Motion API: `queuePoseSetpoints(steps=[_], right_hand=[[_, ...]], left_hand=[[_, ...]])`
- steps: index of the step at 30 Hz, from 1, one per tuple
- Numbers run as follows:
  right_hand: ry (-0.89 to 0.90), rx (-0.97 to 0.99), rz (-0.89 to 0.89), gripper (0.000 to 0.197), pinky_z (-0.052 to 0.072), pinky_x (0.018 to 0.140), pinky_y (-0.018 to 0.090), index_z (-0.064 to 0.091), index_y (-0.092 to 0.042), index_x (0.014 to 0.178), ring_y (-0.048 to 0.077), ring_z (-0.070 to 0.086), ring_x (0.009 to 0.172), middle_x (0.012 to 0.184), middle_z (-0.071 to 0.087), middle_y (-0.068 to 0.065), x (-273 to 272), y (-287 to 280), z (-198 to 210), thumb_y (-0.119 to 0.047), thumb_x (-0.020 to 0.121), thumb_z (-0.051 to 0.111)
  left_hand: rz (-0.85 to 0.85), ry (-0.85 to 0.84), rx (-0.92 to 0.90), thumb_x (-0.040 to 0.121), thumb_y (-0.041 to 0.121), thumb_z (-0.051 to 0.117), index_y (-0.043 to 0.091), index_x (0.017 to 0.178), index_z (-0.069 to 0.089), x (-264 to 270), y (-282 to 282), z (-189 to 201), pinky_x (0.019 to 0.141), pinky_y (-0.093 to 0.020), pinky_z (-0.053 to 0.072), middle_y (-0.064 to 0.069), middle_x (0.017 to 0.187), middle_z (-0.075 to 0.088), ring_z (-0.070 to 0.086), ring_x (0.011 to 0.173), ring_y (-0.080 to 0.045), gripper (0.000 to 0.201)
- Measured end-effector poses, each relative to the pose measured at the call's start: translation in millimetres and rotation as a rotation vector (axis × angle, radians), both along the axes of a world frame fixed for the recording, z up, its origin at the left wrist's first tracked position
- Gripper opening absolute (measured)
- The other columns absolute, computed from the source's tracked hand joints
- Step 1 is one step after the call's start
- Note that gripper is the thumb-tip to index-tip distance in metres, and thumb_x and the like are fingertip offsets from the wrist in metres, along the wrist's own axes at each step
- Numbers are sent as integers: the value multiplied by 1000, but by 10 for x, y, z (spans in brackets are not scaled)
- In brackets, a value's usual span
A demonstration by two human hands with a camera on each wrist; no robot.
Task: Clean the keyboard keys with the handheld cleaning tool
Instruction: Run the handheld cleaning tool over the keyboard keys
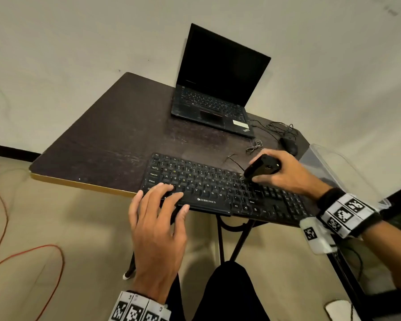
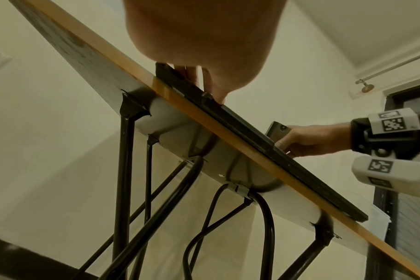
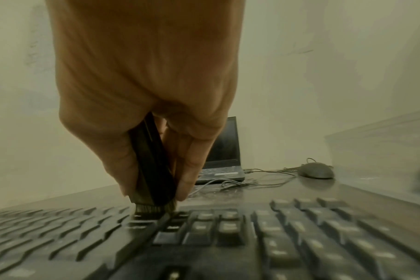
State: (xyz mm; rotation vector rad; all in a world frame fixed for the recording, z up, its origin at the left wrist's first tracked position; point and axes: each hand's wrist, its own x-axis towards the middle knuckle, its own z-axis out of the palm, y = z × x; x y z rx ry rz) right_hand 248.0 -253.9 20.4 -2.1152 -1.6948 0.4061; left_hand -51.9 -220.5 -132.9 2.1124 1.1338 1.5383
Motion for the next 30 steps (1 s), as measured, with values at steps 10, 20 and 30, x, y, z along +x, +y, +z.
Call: queuePoseSetpoints(steps=[10, 20, 30], right_hand=[[71, 74, 111, 35, 61, 98, 47, 74, -22, 111, 11, 75, 104, 109, 77, -6, -215, 129, -50, -10, 82, 90], [71, 58, 362, 30, 60, 89, 48, 73, -17, 102, 20, 76, 92, 97, 79, -1, -1665, 1252, -97, -19, 77, 89], [-134, -93, 233, 31, 59, 84, 39, 71, -23, 100, 13, 72, 84, 97, 77, -4, -1172, 847, 99, -21, 76, 92]], left_hand=[[0, -55, -35, 96, 21, 70, 15, 115, 76, 37, 0, -10, 125, -50, 29, 2, 131, 66, 61, 131, -20, 21], [-23, -44, -39, 97, 23, 69, 14, 116, 75, -3, 5, -3, 128, -42, 24, -1, 132, 66, 60, 130, -18, 22], [2, -10, -1, 97, 22, 70, 14, 116, 76, 6, 12, -15, 126, -48, 29, -1, 132, 67, 61, 129, -20, 22]])
